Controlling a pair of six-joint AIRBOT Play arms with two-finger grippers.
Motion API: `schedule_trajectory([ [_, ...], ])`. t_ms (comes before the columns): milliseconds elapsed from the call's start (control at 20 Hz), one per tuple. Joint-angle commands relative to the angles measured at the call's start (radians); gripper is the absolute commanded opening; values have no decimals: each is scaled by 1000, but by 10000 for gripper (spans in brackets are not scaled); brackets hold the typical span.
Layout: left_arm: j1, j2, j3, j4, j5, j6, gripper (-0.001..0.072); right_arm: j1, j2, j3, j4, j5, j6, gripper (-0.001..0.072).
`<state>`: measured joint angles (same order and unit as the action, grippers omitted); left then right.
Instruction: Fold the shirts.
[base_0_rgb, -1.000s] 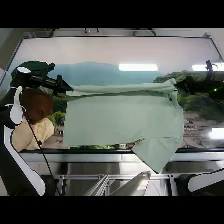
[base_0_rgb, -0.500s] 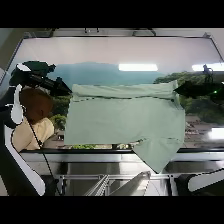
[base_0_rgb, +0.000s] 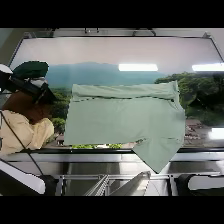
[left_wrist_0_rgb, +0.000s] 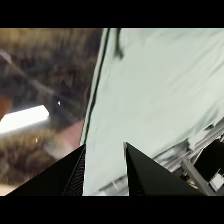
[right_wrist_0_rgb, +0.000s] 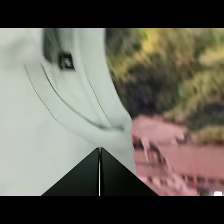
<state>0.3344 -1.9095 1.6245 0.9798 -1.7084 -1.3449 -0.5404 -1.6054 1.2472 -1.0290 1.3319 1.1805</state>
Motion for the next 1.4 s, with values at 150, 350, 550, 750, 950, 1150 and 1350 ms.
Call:
schedule_trajectory([
  [150, -5, 203, -622, 123, 232, 40, 266, -23, 164, -246, 18, -8, 47, 22],
  [350, -42, 206, -680, 119, 262, 31, 217, -23, 234, -294, 93, -3, 46, 22],
  [550, -114, 206, -675, 103, 272, 31, 229, -23, 314, -294, 109, 34, 47, 34],
  [750, -193, 206, -661, 92, 291, 47, 227, -23, 336, -298, 89, 99, 63, 435],
  [950, -226, 206, -618, 92, 286, 50, 32, -43, 376, -407, -73, 116, 130, 315],
  [1150, -223, 206, -618, 92, 284, 63, 31, -182, 439, -605, -97, 64, 183, 509],
  [1350, -224, 206, -618, 92, 278, 63, 32, -232, 445, -749, -85, 33, 234, 521],
])
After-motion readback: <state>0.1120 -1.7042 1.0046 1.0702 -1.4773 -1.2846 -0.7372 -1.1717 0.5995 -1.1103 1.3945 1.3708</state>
